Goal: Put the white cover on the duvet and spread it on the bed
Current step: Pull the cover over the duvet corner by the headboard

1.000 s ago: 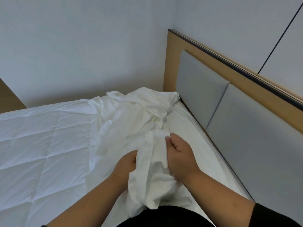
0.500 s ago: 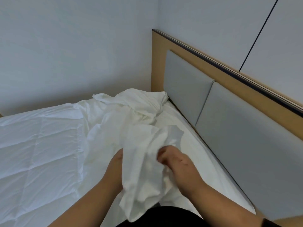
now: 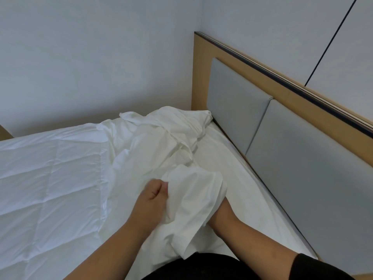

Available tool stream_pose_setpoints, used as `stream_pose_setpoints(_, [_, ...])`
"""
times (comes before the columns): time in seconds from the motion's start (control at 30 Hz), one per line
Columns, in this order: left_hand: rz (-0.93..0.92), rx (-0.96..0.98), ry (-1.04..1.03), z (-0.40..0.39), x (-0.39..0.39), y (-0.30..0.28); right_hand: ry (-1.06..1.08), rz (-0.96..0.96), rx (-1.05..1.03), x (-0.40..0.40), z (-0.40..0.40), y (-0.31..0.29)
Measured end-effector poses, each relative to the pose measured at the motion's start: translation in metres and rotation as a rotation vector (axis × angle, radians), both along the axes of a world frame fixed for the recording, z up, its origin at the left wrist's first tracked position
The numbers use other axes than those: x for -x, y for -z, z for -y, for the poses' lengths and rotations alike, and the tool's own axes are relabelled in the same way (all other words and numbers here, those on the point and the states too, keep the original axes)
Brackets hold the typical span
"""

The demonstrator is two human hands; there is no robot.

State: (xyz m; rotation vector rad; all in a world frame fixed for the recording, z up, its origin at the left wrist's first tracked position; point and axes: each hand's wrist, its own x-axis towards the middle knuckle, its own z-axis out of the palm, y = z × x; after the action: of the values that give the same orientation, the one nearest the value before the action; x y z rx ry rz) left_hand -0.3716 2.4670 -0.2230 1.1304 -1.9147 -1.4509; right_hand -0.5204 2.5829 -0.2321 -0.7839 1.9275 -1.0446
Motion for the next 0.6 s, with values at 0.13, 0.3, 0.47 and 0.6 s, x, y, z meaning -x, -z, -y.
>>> stream_pose_setpoints(0.13, [-0.246,0.001,-0.195,0.035,-0.015,-0.032,0.073,0.139,0.051,0.001,-0.003,-0.013])
stream_pose_setpoints(0.3, [-0.393,0.177,-0.278,0.069,-0.044,-0.124,0.265,0.005,0.159,0.024,-0.004,-0.006])
stream_pose_setpoints(0.47, [-0.126,0.502,-0.227,0.09,-0.087,-0.194,0.259,-0.045,0.182,0.034,0.014,-0.017])
stream_pose_setpoints(0.6, [0.135,0.222,0.229,0.024,-0.064,-0.175,0.352,-0.008,0.187,0.034,0.012,-0.005])
